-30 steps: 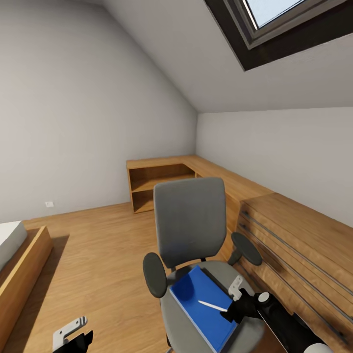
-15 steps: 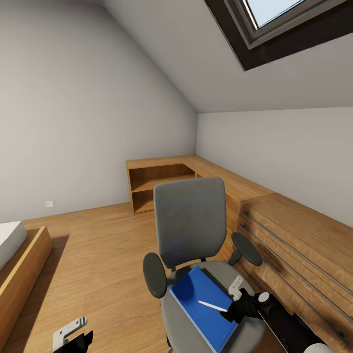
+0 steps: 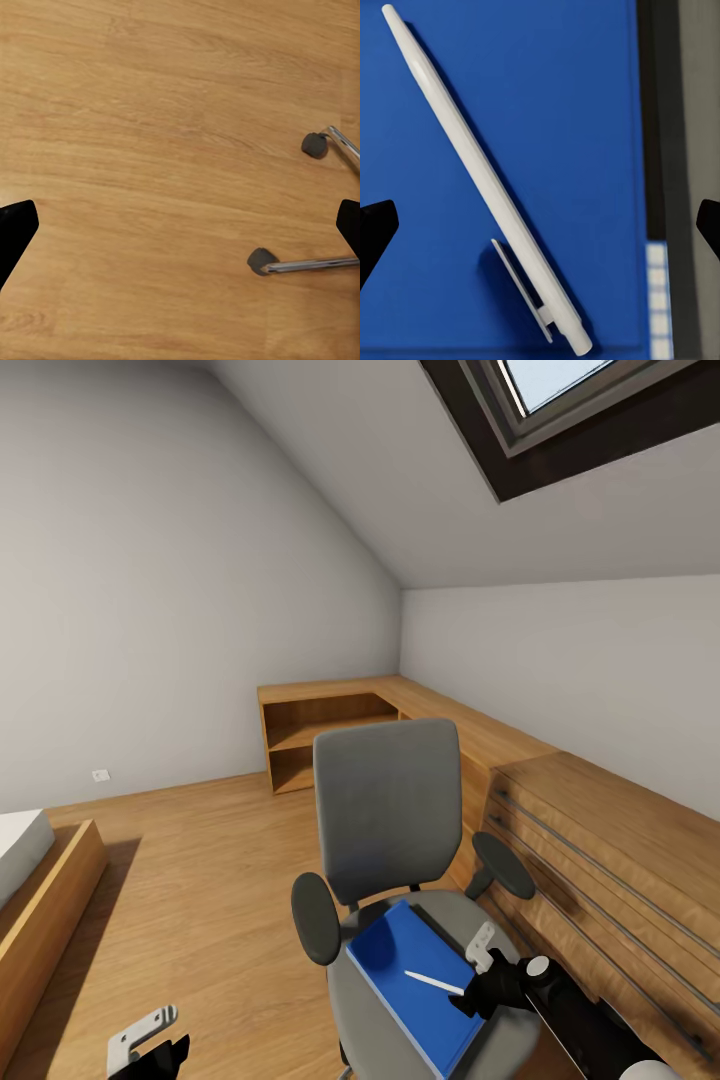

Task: In the bedroom, organize the workspace by keeping the computer under the desk, ensuring the monitor is on the desk, placing the keyboard on the desk next to the monitor, placing the mouse on the desk next to the keyboard, moving the folder from the swivel chair onto the desk next to the mouse, stacking the notebook on top of the folder with the pen on top of the notebook, and positioning the swivel chair next to the desk.

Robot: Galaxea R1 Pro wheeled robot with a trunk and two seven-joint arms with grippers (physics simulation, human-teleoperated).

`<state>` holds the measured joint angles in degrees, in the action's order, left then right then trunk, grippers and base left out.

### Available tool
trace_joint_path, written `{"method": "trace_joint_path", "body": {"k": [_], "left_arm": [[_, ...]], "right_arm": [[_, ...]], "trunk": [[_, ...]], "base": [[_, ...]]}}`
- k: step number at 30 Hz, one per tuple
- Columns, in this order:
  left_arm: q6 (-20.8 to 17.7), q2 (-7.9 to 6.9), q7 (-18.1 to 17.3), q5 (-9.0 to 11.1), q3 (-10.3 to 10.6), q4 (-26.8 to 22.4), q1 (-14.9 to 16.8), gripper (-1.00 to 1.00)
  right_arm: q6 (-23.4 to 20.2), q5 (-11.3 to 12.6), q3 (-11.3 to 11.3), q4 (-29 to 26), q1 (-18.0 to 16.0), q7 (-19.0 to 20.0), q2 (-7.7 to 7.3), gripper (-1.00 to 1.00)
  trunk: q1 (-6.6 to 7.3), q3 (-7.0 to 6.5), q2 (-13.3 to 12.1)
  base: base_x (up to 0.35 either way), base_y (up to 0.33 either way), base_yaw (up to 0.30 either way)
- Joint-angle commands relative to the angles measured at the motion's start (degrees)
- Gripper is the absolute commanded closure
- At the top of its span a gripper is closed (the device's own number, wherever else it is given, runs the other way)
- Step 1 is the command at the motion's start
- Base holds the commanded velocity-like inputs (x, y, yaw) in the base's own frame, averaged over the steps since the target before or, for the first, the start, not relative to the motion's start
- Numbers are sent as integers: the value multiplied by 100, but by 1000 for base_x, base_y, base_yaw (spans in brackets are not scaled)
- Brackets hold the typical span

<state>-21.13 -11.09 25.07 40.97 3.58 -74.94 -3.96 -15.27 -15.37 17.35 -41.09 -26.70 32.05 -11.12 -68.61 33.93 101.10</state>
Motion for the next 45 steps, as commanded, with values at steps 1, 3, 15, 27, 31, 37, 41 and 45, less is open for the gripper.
{"method": "trace_joint_path", "body": {"k": [1,3,15,27,31,37,41,45], "left_arm": [[-5,-6,51,51,11,-12,1,-100],[-3,-5,51,51,10,-12,1,-100],[-4,1,43,43,25,-12,1,-100],[-5,-2,48,43,15,-12,1,-100],[-5,-4,50,46,12,-12,1,-100],[-5,-2,50,50,11,-12,1,-100],[-5,-4,50,51,11,-12,1,-100],[-5,-5,51,51,7,-12,1,-100]], "right_arm": [[-21,-45,11,-14,-2,21,-4,-100],[-25,-45,17,-14,-2,21,-4,-100],[-46,-53,58,-12,-2,29,13,-100],[-54,-54,67,-5,-2,35,22,-100],[-58,-54,75,-5,-2,37,24,-100],[-62,-60,76,-3,-2,38,30,-100],[-63,-62,76,1,-2,38,31,-100],[-63,-62,74,3,-2,47,31,-100]], "trunk": [[0,5,3],[-22,23,43],[-88,77,163],[-88,77,163],[-88,77,163],[-88,77,163],[-88,77,163],[-88,77,163]], "base": [[0,0,0],[0,0,0],[0,0,0],[0,0,0],[0,0,0],[0,0,0],[0,0,0],[0,0,0]]}}
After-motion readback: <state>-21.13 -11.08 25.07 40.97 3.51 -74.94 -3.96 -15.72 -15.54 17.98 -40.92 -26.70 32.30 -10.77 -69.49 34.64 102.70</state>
